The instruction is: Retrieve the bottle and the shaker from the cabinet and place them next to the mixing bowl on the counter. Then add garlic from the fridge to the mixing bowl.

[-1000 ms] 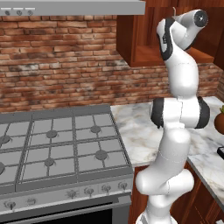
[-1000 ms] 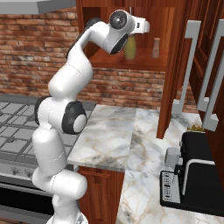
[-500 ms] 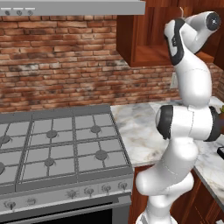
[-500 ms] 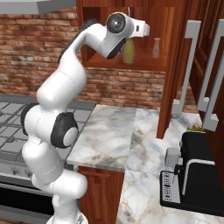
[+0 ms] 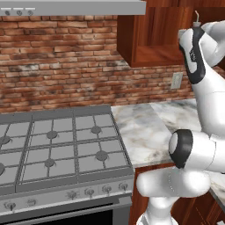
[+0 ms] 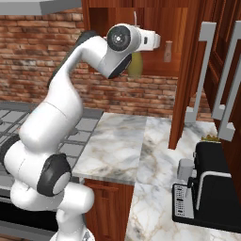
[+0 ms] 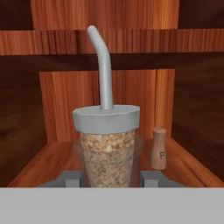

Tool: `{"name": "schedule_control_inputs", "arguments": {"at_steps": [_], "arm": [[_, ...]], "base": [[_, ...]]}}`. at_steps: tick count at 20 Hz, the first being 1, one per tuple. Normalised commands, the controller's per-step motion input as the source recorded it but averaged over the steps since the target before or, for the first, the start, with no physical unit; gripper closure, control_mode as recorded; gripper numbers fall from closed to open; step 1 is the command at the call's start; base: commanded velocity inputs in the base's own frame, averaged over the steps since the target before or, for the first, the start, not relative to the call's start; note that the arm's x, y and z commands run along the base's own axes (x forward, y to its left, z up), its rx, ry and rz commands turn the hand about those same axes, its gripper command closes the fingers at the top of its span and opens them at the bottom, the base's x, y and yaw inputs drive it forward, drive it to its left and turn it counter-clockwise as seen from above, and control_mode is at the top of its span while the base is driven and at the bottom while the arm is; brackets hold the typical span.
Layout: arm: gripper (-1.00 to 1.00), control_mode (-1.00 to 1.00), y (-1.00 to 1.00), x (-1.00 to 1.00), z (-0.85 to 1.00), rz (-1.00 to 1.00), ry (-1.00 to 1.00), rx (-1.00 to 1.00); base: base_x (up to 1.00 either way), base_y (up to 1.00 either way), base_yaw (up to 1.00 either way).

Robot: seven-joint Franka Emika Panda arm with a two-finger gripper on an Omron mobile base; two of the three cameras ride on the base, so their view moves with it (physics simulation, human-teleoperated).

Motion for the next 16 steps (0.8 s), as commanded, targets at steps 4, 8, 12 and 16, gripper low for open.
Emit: {"name": "schedule_control_inputs", "arguments": {"at_steps": [4, 8, 12, 16], "arm": [[1.0, -1.0, 0.15, -1.0, 0.0, 0.0, -0.03, 0.0], [1.0, -1.0, 0.47, -1.0, -0.12, 0.0, 0.0, 0.0], [1.0, -1.0, 0.58, -1.0, -0.03, 0.0, 0.0, 0.0], [1.0, -1.0, 0.5, -0.98, 0.0, 0.0, 0.06, 0.0]], "base": [[0.0, 0.0, 0.0], [0.0, 0.0, 0.0], [0.0, 0.0, 0.0], [0.0, 0.0, 0.0]]}}
